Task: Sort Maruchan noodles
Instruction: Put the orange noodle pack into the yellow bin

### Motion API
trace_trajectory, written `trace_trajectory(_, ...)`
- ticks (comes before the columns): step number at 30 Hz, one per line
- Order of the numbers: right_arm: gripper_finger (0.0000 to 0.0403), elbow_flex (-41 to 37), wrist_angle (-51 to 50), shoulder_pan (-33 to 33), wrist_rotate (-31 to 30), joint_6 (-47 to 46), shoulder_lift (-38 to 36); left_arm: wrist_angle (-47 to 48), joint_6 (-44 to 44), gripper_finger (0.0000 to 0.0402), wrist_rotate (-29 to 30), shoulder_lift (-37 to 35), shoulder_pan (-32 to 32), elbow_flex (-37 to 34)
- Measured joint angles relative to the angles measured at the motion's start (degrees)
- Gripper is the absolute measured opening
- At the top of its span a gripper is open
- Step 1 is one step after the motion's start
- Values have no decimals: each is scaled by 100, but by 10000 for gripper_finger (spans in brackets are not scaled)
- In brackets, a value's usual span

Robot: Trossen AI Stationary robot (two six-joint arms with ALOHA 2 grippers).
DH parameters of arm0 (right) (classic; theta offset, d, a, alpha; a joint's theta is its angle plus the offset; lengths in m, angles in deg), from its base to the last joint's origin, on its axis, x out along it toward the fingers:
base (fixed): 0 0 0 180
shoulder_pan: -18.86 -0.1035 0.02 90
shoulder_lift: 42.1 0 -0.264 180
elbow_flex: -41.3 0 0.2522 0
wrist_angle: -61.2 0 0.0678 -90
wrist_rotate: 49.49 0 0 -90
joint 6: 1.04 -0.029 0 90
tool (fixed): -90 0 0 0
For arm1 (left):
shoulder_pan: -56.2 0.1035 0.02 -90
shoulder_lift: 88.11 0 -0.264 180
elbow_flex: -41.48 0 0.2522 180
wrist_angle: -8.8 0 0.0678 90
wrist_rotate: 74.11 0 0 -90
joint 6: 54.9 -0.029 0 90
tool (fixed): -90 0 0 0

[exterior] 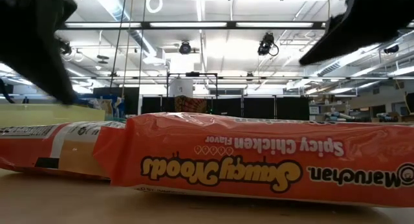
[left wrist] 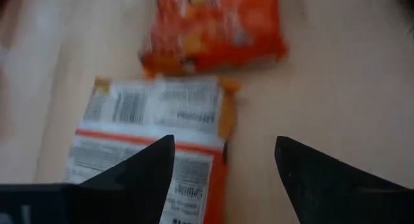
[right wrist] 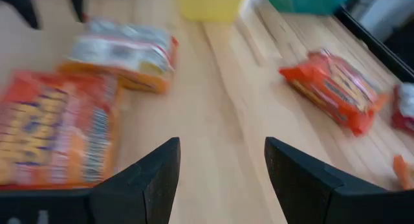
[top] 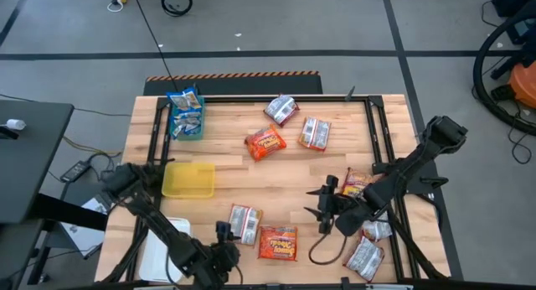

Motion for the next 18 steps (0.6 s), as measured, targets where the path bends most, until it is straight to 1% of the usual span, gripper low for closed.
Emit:
trace_trajectory(2,231,-50,5,79,0,-15,61,492,-11,263,20,215,6,220)
trace_trajectory(5,231,-100,9,152,57,-12,132,1017,-147,259,257,390,39,477)
trace_trajectory(8,231,-100,-11,213,145,12,240,1093,-509,259,443,517,48,480)
trace_trajectory(11,231,-99,-24,209,200,63,288,1033,-1036,258,482,622,48,480)
trace_trajectory(13,231,-100,-10,199,297,67,274,1016,-1198,258,464,679,48,480)
trace_trajectory(16,231,-100,-3,188,373,208,169,992,-1050,242,381,697,77,477)
trace_trajectory(18,231,-100,-5,178,443,411,70,982,-767,214,391,694,133,480)
